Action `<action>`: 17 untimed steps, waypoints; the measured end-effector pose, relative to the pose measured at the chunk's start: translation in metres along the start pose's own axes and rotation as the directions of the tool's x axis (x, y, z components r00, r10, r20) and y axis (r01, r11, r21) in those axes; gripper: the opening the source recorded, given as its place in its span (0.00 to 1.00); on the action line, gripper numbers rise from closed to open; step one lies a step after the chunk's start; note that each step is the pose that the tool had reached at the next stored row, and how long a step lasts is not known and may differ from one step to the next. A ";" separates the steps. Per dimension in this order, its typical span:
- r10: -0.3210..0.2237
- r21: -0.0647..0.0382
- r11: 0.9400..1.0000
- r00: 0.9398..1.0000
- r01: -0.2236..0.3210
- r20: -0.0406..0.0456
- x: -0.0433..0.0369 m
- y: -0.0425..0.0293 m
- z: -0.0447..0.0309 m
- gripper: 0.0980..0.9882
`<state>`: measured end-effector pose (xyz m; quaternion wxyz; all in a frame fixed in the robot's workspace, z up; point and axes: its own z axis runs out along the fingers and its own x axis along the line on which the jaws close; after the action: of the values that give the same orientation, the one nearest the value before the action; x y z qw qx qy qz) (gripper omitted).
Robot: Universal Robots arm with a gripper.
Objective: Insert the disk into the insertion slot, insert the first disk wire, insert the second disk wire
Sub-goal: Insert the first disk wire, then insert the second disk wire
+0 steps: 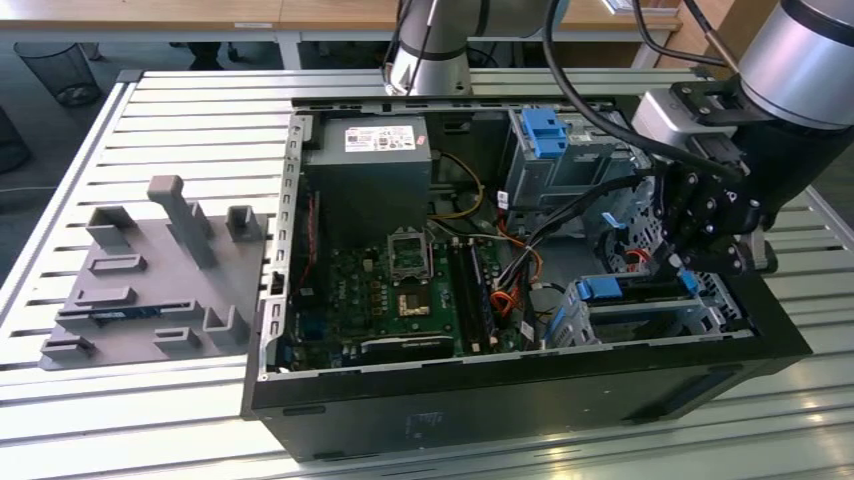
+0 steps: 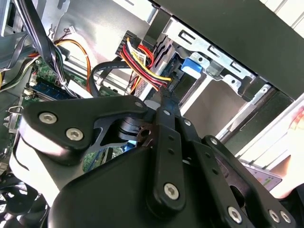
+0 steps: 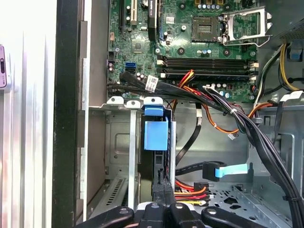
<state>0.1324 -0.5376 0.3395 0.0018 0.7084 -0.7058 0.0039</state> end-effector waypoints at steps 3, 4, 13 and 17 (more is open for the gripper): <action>0.000 0.000 1.000 1.000 0.000 0.000 0.0000 0.0000 -0.0005 0.01; 0.000 0.000 1.000 1.000 0.000 0.000 0.0000 0.0000 -0.0007 0.01; 0.000 0.000 1.000 1.000 0.000 0.000 0.0000 0.0015 -0.0014 0.01; 0.000 0.000 1.000 1.000 0.000 0.000 0.0000 0.0026 -0.0014 0.01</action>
<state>0.1298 -0.5376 0.3409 0.0019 0.7084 -0.7058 0.0039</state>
